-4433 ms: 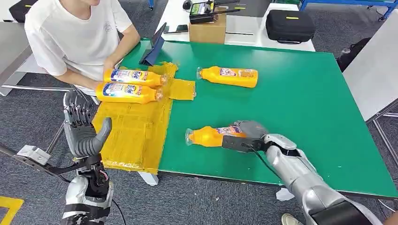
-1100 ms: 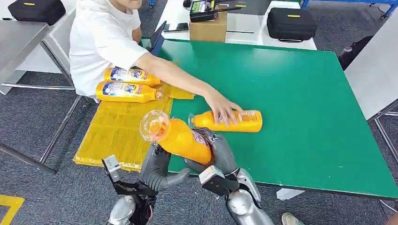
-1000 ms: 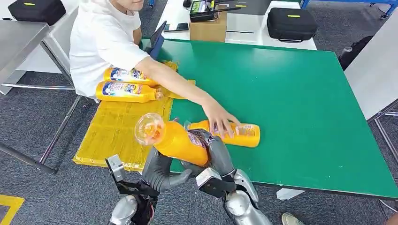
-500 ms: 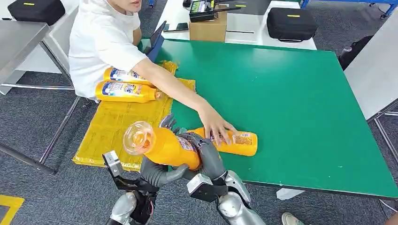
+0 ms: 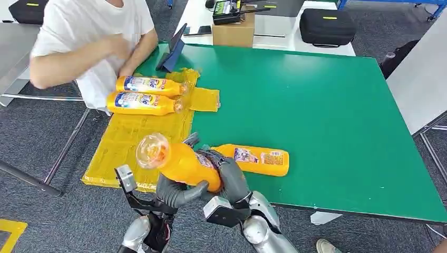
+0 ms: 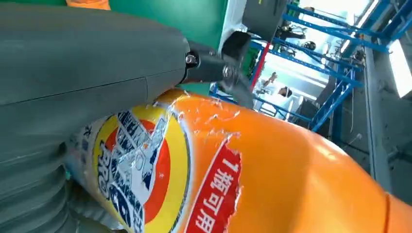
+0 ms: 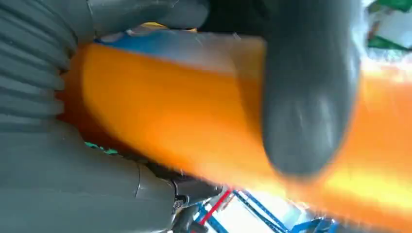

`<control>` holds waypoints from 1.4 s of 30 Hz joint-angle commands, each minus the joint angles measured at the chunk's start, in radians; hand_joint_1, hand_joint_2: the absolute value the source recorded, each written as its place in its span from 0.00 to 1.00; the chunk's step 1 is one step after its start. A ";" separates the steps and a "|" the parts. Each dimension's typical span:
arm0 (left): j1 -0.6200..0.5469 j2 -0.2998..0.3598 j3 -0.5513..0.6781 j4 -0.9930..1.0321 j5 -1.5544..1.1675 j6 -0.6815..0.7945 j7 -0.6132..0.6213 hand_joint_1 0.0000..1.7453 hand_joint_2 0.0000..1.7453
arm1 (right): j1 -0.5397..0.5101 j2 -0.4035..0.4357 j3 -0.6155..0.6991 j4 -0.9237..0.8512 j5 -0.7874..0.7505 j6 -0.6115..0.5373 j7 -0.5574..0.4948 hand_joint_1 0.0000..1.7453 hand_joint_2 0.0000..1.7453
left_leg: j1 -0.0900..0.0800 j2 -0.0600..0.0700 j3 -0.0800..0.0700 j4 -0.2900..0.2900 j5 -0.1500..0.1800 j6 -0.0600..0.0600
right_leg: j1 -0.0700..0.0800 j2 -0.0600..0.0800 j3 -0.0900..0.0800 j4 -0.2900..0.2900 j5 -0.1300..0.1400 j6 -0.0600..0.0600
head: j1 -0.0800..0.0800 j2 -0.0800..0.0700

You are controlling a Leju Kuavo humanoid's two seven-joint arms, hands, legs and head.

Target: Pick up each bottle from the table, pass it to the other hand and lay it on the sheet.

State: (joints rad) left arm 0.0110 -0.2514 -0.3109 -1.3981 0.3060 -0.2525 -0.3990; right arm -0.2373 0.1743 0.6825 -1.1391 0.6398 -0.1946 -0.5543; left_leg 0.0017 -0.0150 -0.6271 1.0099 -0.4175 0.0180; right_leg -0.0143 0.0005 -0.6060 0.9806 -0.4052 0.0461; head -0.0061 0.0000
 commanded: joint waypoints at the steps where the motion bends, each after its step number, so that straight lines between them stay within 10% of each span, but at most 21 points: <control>1: -0.108 -0.005 0.058 0.113 0.085 0.040 0.065 1.00 1.00 | -0.032 -0.020 0.137 0.081 0.161 -0.211 0.036 0.00 0.00 | 0.000 0.000 0.003 -0.001 -0.001 -0.001 | 0.001 -0.001 0.003 -0.001 -0.001 -0.001 | 0.000 0.000; 23: -0.294 0.125 0.307 0.300 -0.311 0.286 0.046 1.00 1.00 | -0.154 -0.054 0.305 -0.088 0.638 -0.503 0.295 0.00 0.00 | 0.002 0.004 0.005 -0.001 0.000 -0.002 | 0.002 0.003 0.003 0.001 0.000 -0.002 | -0.001 0.000; 31: -0.424 0.228 0.294 0.515 -0.639 0.367 0.106 1.00 1.00 | -0.082 -0.022 0.188 -0.046 0.160 -0.390 0.067 0.00 0.00 | 0.002 0.000 0.004 -0.002 0.001 -0.002 | 0.002 -0.002 0.004 0.001 -0.001 -0.002 | -0.002 0.000; 42: -0.621 0.338 0.175 0.822 -1.022 0.349 0.179 1.00 1.00 | -0.054 -0.033 0.162 -0.114 0.083 -0.290 -0.024 0.00 0.00 | 0.002 0.000 0.003 -0.001 0.001 -0.002 | 0.002 -0.002 0.003 0.002 -0.001 -0.002 | -0.002 0.000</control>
State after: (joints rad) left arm -0.4166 -0.0264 -0.0228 -0.9302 -0.5078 0.1289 -0.2609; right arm -0.2905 0.1633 0.8626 -1.2306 0.7550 -0.5391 -0.5367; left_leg 0.0031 -0.0141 -0.6273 1.0099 -0.4158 0.0170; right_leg -0.0135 0.0012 -0.6070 0.9826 -0.4049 0.0455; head -0.0084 0.0000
